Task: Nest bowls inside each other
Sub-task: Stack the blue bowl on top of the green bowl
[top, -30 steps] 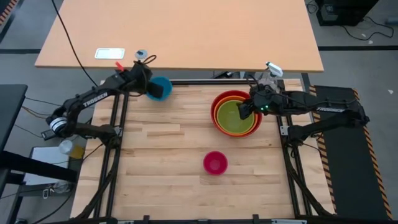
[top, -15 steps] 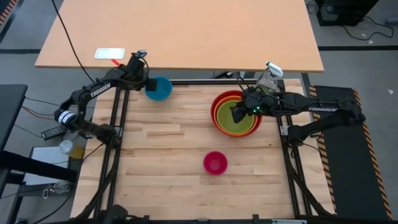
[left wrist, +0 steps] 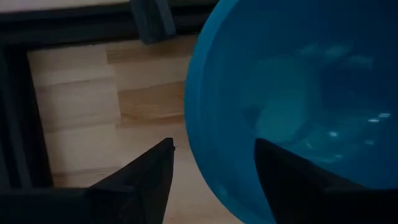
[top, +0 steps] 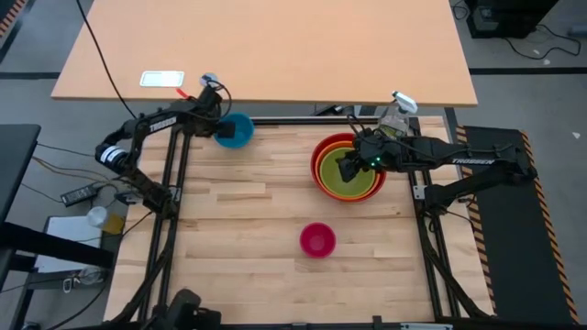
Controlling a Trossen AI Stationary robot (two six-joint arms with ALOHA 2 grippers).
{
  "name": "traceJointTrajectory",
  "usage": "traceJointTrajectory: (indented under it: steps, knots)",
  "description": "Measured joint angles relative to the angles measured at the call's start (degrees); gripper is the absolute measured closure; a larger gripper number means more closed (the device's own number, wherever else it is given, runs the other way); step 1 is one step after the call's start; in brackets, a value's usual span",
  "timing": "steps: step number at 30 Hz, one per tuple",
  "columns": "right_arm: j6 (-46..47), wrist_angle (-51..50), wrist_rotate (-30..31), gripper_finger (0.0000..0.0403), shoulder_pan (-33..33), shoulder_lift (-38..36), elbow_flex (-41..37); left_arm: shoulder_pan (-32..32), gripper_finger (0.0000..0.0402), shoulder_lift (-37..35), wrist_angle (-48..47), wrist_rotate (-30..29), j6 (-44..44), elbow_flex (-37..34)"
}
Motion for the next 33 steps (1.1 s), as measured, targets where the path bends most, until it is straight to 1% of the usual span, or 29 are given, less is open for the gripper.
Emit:
traceJointTrajectory:
  steps: [6,10,13,17,20,23,26,29,31,33]
  knots:
    - [0.0,1.3,0.1,0.0191,0.0,0.0,0.0,0.2,0.0205,2.6,0.7,-0.1,-0.1,0.0]
    - [0.0,1.6,0.3,0.0191,0.0,0.0,0.0,0.2,0.0223,3.0,1.0,-0.1,0.0,0.0]
    - [0.0,1.6,0.3,0.0191,0.0,0.0,0.0,0.2,0.0245,3.0,1.0,-0.1,0.5,0.0]
    - [0.0,1.6,0.4,0.0191,0.0,0.0,0.0,0.2,0.029,3.0,1.0,-0.1,0.7,0.0]
    - [0.0,1.6,0.4,0.0191,0.0,0.0,0.0,0.2,0.0336,3.0,1.0,-0.1,2.0,0.0]
    - [0.0,1.6,0.4,0.0191,0.0,0.0,0.0,0.2,0.0381,2.6,1.0,1.8,3.0,0.2]
    - [0.0,1.6,0.4,0.0191,0.0,0.0,0.0,0.2,0.0387,1.7,1.5,3.8,3.5,0.2]
    - [0.0,1.6,0.4,0.0191,-0.1,0.0,0.0,-0.9,0.0387,0.6,2.6,8.4,4.2,0.1]
    - [0.4,1.5,0.4,0.0191,-0.1,-0.5,0.0,-3.2,0.0388,-0.6,3.0,11.9,5.5,0.5]
    - [0.5,1.6,0.4,0.0191,-0.3,-1.5,0.0,-7.2,0.0389,-1.7,3.3,13.1,6.3,1.3]
